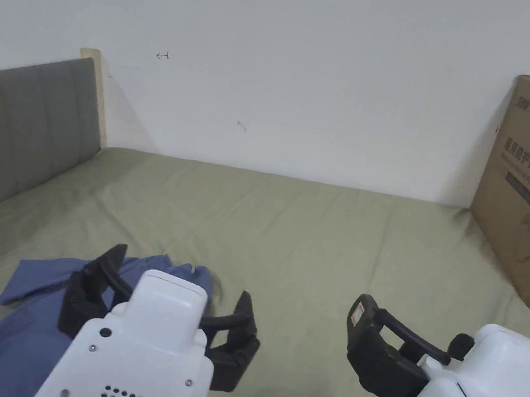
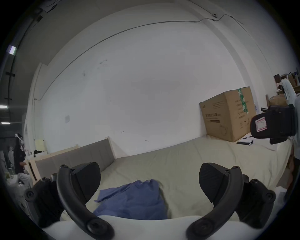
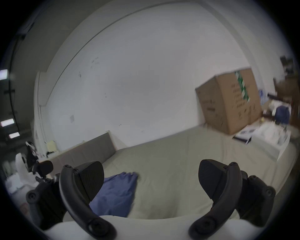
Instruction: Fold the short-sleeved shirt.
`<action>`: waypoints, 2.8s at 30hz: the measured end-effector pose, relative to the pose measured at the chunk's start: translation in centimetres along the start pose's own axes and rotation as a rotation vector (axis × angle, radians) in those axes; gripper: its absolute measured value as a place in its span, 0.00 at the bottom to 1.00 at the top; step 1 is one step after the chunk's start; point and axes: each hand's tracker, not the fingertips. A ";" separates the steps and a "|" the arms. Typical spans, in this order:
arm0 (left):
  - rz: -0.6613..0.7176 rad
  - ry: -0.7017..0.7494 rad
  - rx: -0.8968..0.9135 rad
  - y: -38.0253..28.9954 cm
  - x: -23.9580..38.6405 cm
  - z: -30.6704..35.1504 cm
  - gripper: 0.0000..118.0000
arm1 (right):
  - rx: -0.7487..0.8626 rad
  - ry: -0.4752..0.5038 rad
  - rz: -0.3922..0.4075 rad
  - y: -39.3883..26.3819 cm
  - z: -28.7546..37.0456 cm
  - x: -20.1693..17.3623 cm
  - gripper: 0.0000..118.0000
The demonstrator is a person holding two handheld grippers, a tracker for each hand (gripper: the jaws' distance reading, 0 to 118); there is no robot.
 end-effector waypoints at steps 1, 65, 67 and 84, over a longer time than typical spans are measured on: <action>0.038 -0.033 0.009 0.0 0.1 0.1 1.00 | 0.025 -0.022 0.059 0.2 0.2 -0.7 0.98; 0.291 -0.092 -0.970 -22.8 -13.1 -22.4 0.64 | -0.398 0.321 0.279 -9.6 -15.1 -9.6 0.00; 0.308 -0.103 -0.969 -22.5 -13.5 -22.9 0.89 | -0.413 0.311 0.269 -9.9 -15.4 -9.2 0.00; 0.305 -0.057 -1.065 -23.9 -13.2 -27.0 0.06 | -0.518 0.311 0.230 -11.6 -16.4 -8.2 0.00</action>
